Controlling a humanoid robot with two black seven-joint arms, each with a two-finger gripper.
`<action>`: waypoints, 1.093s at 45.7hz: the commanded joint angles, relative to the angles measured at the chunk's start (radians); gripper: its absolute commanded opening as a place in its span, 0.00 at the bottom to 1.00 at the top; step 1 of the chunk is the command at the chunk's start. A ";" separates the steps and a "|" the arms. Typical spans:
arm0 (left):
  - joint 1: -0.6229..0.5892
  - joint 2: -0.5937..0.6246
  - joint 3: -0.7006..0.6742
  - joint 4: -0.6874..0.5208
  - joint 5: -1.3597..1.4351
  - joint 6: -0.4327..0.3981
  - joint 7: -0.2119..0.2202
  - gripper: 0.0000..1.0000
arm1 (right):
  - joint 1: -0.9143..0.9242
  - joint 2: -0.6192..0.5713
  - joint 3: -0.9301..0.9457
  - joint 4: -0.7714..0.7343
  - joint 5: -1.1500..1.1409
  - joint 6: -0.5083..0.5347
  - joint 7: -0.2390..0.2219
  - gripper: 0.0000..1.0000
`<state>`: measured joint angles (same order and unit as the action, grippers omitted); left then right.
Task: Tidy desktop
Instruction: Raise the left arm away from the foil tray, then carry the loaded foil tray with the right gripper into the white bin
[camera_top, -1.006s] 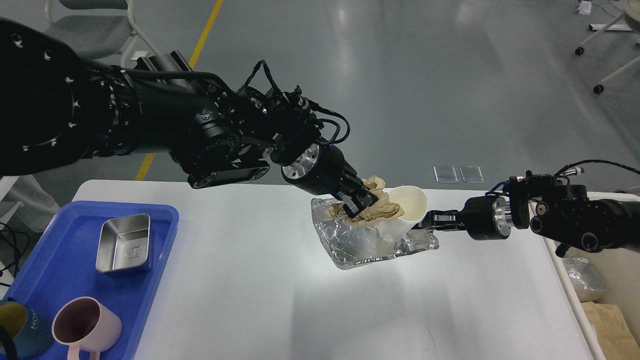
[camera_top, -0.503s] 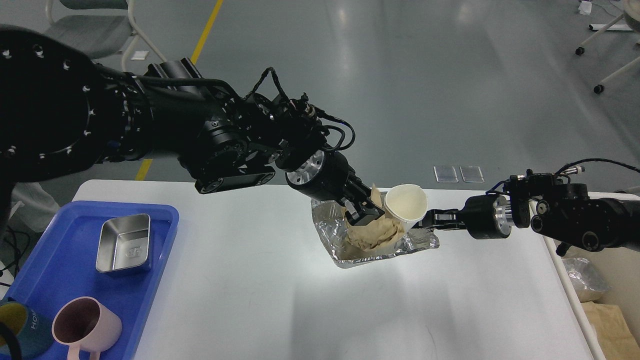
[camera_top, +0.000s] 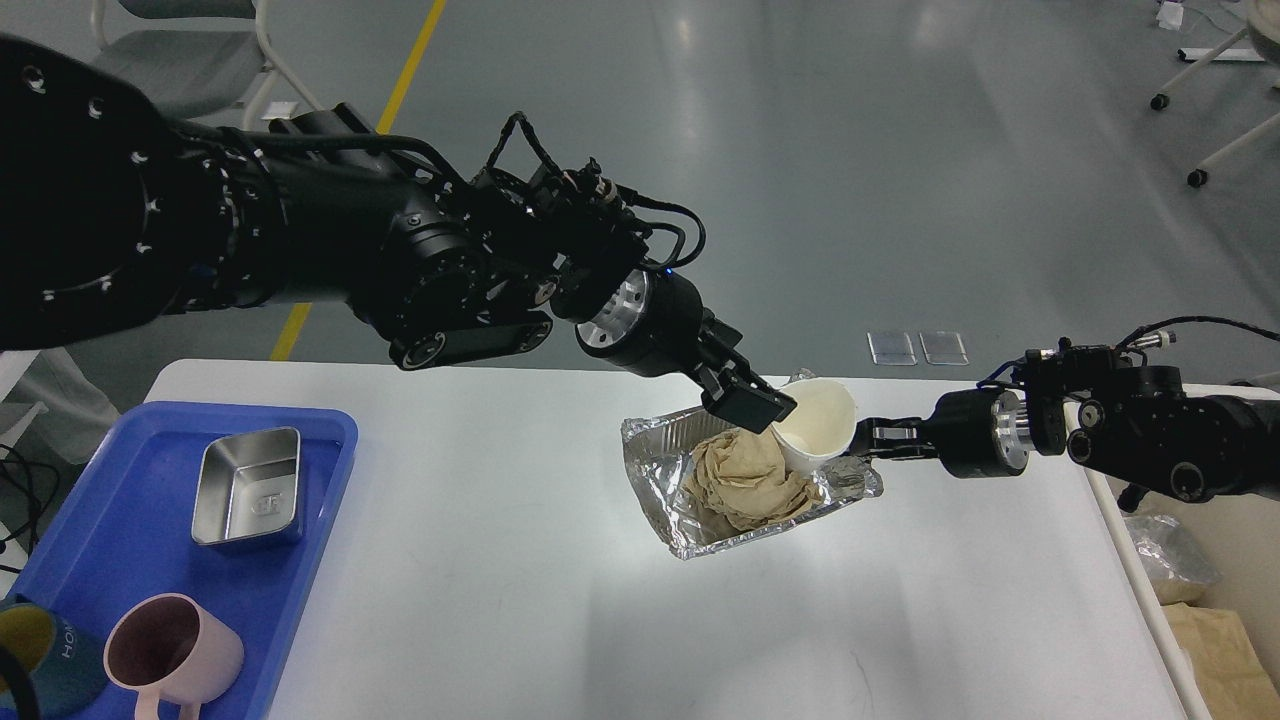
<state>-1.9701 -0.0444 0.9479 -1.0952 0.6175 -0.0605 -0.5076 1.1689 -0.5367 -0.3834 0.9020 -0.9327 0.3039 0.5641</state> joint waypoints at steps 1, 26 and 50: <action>-0.001 0.069 -0.069 0.000 -0.094 -0.005 -0.002 0.96 | 0.000 -0.003 0.000 -0.002 0.000 0.006 0.000 0.00; 0.330 0.552 -0.514 0.060 -0.610 -0.001 -0.057 0.96 | -0.018 -0.074 -0.005 -0.118 0.115 0.017 -0.006 0.00; 0.800 0.626 -1.049 0.232 -0.719 -0.009 0.004 0.96 | -0.106 -0.218 -0.006 -0.285 0.285 0.027 -0.023 0.00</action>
<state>-1.2388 0.5868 -0.0104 -0.8876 -0.0990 -0.0643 -0.5363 1.0886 -0.7190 -0.3906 0.6599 -0.6731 0.3305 0.5434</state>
